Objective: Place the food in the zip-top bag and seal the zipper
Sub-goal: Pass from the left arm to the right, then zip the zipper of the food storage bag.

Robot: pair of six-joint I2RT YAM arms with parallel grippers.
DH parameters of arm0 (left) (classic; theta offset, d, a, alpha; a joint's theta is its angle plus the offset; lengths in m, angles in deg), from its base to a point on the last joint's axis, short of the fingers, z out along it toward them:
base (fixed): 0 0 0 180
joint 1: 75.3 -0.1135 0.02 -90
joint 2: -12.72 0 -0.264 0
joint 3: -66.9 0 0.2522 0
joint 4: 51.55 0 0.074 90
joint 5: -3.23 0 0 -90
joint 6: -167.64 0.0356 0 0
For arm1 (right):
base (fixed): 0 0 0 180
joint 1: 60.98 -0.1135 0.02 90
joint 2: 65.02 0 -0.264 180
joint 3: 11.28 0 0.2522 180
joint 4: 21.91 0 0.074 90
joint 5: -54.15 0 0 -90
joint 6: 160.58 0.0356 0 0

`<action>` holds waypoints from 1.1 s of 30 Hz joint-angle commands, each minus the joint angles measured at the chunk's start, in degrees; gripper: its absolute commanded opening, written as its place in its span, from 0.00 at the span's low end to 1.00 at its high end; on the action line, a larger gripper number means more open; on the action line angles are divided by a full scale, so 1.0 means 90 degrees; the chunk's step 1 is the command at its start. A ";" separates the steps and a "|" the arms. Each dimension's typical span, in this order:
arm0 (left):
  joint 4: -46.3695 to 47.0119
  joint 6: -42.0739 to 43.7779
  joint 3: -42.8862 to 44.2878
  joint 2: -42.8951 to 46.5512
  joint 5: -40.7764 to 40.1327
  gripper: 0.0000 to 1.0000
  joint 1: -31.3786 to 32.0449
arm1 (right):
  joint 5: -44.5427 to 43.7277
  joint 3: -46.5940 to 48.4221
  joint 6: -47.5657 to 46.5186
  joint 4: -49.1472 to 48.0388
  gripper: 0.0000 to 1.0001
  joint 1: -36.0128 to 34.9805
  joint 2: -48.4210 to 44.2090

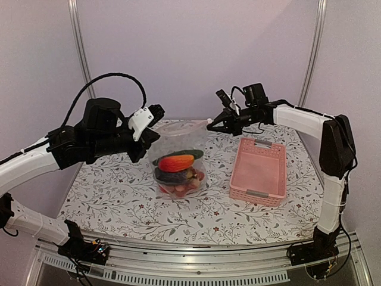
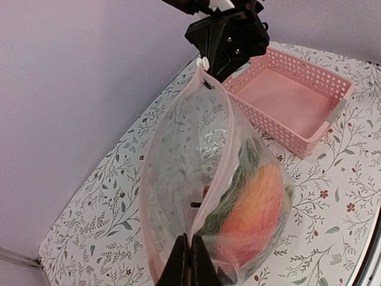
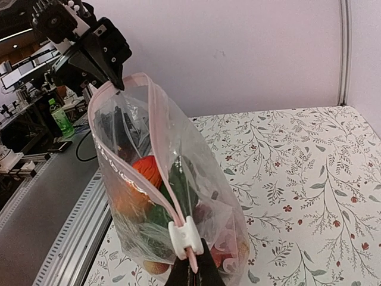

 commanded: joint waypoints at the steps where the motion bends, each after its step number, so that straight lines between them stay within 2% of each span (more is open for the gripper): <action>1: 0.0106 -0.0260 0.0090 0.0252 -0.0624 0.02 -0.0083 | -0.1239 -0.0374 -0.0051 -0.0062 0.00 -0.0022 -0.0901; 3: 0.0092 -0.0369 0.0170 0.0331 -0.0599 0.12 -0.0201 | -0.1684 -0.0546 0.0056 -0.0045 0.00 -0.0034 -0.1274; 5: 0.0098 -0.0392 0.0200 0.0373 -0.0395 0.36 -0.0250 | -0.1929 -0.0718 0.0123 0.0064 0.00 -0.0084 -0.1603; 7: 0.0116 -0.0408 0.0249 0.0340 -0.0120 0.50 -0.0252 | -0.2275 -0.0857 0.0090 0.0224 0.00 -0.0215 -0.1981; 12: 0.0495 -0.0704 0.0746 0.0057 0.0675 0.67 -0.0244 | -0.3032 -0.0808 -0.0344 0.1092 0.00 -0.0626 -0.2369; 17: 0.0747 -0.0902 0.1503 -0.0636 0.1550 0.70 -0.0195 | -0.3531 -0.0743 -0.0369 0.1573 0.00 -0.0749 -0.2642; 25: 0.1407 -0.1053 0.1920 -0.1507 0.2090 0.69 -0.0035 | -0.4116 0.0079 -0.0261 0.2782 0.00 -0.0893 -0.2853; 33: 0.1603 -0.1045 0.1690 -0.1260 0.2178 0.69 0.0010 | -0.3895 0.0688 -0.0289 0.3060 0.00 -0.1450 -0.2441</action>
